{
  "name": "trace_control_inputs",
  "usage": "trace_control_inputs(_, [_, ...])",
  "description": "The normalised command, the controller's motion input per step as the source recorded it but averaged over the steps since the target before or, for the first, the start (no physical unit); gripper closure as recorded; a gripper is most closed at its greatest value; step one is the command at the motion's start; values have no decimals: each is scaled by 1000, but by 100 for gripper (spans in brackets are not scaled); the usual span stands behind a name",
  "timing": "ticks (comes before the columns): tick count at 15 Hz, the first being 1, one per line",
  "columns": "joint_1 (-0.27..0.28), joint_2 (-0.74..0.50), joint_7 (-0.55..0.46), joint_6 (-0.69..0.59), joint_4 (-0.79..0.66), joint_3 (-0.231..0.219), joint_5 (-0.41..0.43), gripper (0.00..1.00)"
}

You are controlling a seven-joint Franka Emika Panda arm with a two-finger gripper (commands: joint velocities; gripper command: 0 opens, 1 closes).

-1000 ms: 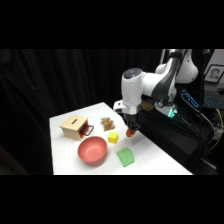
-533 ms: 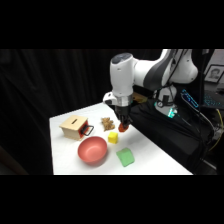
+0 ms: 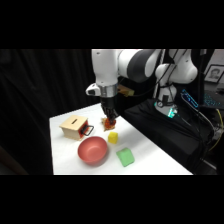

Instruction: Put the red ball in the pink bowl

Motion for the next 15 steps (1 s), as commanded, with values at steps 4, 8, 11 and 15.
trace_control_inputs(4, [-19,350,-40,-13,456,-29,-127,98])
trace_control_inputs(8, [-11,320,-5,134,374,-47,-126,98])
trace_control_inputs(11, [-26,283,-28,134,322,-35,-44,98])
trace_control_inputs(15, [-24,269,-27,154,260,-17,9,98])
